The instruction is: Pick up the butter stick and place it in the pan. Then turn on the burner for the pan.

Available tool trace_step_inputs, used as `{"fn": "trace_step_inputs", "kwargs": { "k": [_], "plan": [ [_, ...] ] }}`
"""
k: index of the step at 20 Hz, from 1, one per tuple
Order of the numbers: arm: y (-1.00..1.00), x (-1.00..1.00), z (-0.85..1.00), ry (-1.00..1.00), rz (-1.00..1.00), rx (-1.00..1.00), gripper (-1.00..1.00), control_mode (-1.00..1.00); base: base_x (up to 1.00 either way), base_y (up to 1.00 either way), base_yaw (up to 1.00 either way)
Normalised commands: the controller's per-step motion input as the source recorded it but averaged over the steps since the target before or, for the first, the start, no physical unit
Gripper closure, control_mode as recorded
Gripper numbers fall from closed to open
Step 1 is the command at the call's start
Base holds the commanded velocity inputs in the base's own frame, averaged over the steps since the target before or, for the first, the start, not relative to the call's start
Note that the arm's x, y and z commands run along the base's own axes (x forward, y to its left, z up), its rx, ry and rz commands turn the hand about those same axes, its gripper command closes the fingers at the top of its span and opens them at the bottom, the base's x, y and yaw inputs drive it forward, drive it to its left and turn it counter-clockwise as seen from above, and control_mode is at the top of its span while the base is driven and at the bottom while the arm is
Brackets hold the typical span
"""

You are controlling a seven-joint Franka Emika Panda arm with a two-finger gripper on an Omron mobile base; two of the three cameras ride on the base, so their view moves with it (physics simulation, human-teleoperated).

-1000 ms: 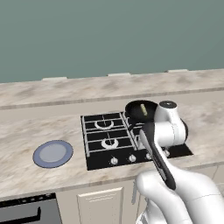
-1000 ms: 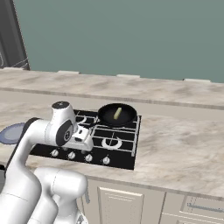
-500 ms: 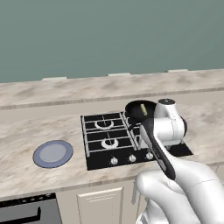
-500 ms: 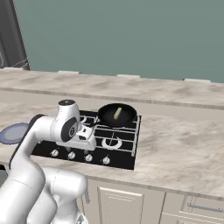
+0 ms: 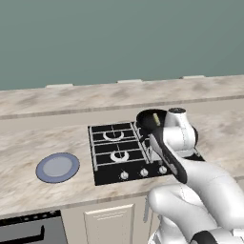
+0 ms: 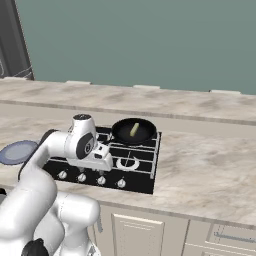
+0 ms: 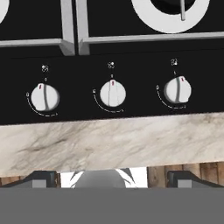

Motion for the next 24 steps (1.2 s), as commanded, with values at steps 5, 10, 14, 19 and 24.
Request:
{"fn": "trace_step_inputs", "kwargs": {
  "k": [5,10,14,19,24],
  "plan": [
    [0.00,0.32,-0.23,0.05,0.01,0.00,-1.00,-1.00,0.00,0.00,0.00],
    [0.00,0.29,-0.27,0.05,0.01,0.00,-1.00,-1.00,0.00,0.00,0.00],
    [0.00,0.22,-0.28,0.05,0.01,0.00,-1.00,-1.00,0.00,0.00,0.00],
    [-0.02,0.05,-0.29,0.05,0.02,0.00,-1.00,-1.00,0.00,0.00,0.00],
    [0.00,0.00,-0.27,0.04,0.02,0.00,-1.00,-1.00,0.00,0.00,0.00]
  ]
}}
